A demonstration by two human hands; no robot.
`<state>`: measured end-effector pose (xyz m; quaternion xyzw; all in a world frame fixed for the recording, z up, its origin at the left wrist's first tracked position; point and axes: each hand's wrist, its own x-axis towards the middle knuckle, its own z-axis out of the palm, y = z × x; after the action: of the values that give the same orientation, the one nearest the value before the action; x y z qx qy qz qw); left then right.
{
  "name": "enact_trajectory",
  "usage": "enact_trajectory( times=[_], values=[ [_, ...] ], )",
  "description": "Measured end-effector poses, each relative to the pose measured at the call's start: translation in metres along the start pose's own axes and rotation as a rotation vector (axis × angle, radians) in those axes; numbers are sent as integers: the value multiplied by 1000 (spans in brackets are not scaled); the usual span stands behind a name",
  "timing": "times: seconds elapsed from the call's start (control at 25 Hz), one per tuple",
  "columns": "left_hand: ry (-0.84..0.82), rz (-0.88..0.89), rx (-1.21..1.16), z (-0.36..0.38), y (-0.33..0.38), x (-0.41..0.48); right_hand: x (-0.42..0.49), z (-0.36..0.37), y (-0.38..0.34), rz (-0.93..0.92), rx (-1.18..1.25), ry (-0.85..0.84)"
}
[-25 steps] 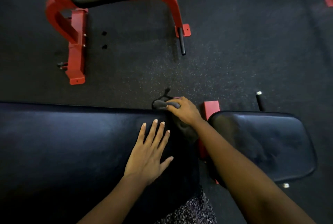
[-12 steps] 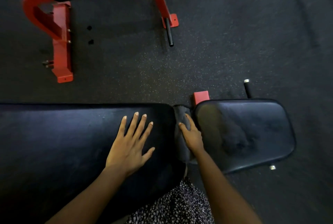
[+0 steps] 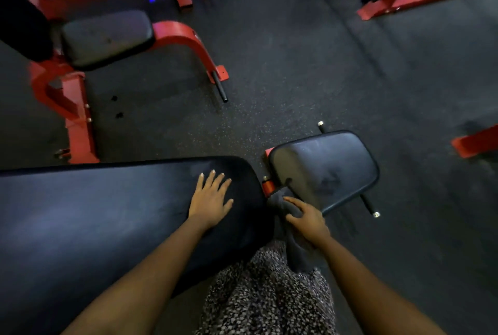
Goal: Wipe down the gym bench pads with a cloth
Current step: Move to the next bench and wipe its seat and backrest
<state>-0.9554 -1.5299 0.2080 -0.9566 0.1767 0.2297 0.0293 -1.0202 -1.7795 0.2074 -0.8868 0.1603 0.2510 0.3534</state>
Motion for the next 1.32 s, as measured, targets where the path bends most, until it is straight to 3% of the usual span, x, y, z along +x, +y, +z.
enact_trajectory(
  times=[0.2, 0.4, 0.68, 0.92, 1.12, 1.32],
  values=[
    [23, 90, -226, 9, 16, -46, -84, -22, 33, -12, -141, -20],
    [-91, 266, -340, -1, 94, -29, -158, -42, 113, 169, 3, 81],
    [-173, 500, -513, -44, 312, 29, -244, -118, 276, 355, 238, 484],
    [-115, 523, -571, -70, 490, 40, -284, -233, 426, 402, 152, 529],
    [-176, 387, -699, -61, 531, 54, -251, -312, 487, 310, 109, 465],
    [-173, 90, -900, -56, 550, 106, -133, -412, 492, 74, 20, 420]
  ],
)
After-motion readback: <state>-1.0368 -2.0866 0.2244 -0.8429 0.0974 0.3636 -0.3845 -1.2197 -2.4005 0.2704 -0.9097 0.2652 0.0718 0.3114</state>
